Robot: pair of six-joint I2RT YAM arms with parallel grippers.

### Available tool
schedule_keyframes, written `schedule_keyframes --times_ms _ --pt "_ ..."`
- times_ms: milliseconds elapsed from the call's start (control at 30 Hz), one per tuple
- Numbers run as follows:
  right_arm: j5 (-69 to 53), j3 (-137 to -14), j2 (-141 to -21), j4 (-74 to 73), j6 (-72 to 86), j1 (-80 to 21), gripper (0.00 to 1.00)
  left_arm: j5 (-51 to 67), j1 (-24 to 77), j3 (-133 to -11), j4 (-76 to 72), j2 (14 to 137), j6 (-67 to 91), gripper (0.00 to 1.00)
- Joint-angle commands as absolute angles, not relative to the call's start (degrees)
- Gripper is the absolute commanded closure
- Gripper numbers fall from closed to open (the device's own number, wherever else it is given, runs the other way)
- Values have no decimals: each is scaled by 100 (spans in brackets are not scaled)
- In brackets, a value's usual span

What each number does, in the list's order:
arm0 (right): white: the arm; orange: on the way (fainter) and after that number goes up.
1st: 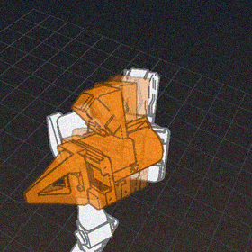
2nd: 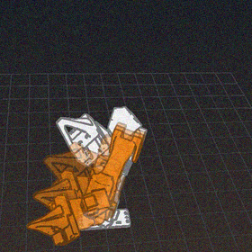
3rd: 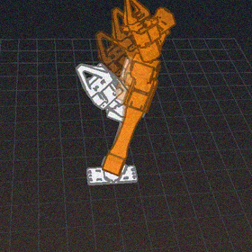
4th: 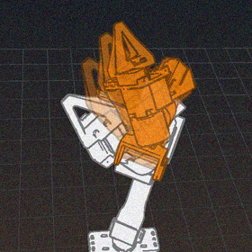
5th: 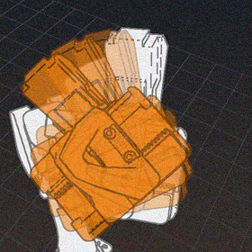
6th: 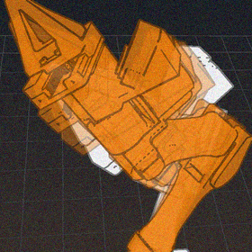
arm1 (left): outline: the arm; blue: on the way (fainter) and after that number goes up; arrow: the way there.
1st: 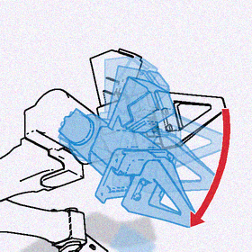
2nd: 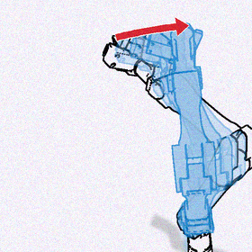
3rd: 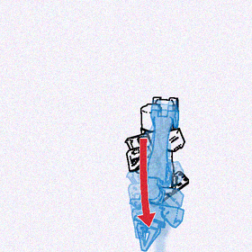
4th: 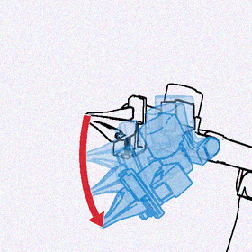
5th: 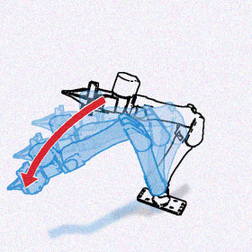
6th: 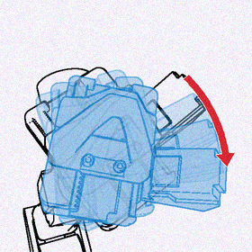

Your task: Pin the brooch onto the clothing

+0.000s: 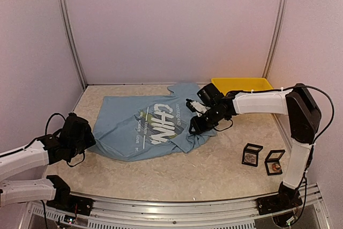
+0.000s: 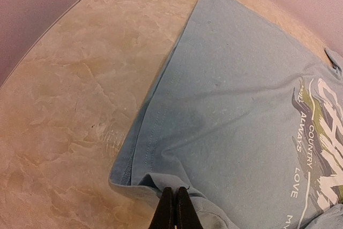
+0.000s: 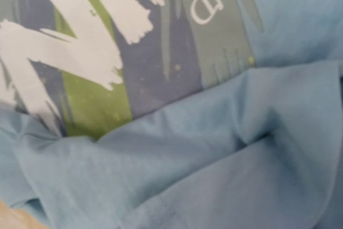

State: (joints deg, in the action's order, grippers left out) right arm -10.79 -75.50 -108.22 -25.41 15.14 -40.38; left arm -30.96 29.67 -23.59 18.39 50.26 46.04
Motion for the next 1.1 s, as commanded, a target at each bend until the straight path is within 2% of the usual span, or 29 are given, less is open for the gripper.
schedule_keyframes --times_ms 0,233,500,800,1067 --pt "-543 -7695 -10856 -2456 1345 -4253 66 -3234 3002 -2276 1735 5029 4514 100" --pt "-308 -7837 -10778 -2382 1081 -4481 58 -3239 2997 -2276 1709 5088 4487 100" --pt "-279 -7820 -10427 -2247 837 -4548 56 -3285 3002 -2240 1693 5097 4477 100" --pt "-193 -8099 -10808 -3002 1795 -4310 55 -3252 2997 -2197 1635 5136 4486 100" --pt "-45 -8223 -11017 -3093 2320 -4215 53 -3261 2997 -2193 1591 5130 4409 100"
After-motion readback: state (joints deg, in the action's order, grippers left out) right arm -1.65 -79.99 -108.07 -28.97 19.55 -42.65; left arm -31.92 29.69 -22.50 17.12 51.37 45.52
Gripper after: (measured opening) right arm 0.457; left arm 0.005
